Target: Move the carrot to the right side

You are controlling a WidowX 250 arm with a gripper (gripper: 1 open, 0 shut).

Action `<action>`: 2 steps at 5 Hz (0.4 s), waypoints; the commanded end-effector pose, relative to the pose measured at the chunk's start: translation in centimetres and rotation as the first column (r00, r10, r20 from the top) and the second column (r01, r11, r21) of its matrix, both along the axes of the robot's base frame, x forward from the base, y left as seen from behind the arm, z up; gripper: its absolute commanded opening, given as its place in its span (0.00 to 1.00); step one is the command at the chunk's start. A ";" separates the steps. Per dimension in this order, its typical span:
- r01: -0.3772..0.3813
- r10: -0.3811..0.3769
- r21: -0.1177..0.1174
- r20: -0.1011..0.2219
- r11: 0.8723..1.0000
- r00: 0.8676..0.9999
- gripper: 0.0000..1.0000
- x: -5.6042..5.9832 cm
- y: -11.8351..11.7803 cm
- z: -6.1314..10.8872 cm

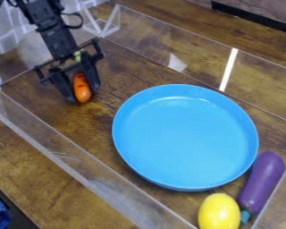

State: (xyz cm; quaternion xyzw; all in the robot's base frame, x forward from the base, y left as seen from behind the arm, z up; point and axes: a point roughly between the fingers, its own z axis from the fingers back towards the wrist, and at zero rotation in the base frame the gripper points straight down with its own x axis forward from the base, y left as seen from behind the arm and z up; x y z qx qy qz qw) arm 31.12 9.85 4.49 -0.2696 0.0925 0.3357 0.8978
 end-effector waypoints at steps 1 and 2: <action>0.072 -0.076 0.047 0.088 0.996 0.993 0.00 0.3 -0.7 3.6; 0.110 -0.115 0.055 0.101 0.992 0.988 0.00 0.2 -1.3 4.5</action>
